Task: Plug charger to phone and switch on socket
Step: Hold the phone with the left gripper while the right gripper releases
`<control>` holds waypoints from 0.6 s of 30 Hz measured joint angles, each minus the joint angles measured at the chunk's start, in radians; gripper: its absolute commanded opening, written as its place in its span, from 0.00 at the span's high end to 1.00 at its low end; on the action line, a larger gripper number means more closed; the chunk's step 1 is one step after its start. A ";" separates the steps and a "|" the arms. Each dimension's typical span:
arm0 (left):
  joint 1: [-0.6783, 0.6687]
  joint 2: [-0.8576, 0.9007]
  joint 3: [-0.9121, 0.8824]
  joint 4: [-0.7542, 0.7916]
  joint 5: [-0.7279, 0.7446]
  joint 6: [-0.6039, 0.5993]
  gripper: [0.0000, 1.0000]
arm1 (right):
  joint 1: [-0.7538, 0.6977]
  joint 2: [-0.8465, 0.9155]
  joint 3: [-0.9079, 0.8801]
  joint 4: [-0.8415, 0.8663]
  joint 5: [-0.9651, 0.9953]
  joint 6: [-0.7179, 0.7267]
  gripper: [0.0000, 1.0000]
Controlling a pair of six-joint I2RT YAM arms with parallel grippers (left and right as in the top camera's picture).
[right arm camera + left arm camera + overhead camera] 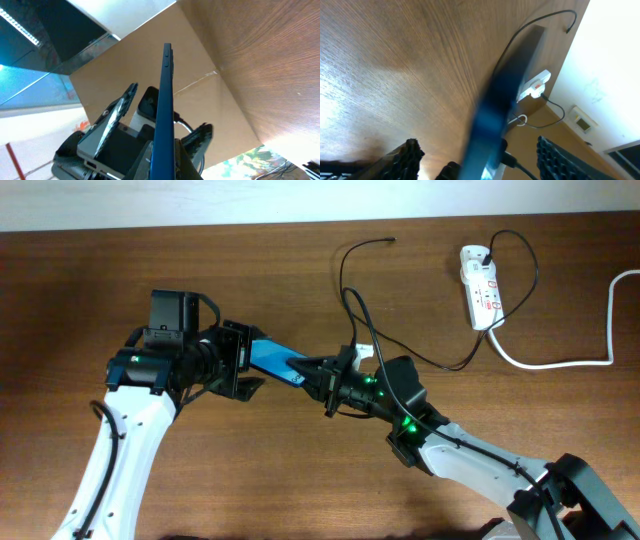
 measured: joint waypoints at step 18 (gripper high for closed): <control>-0.050 0.000 -0.001 0.087 -0.030 -0.043 0.59 | -0.006 -0.003 0.003 0.013 0.027 0.002 0.96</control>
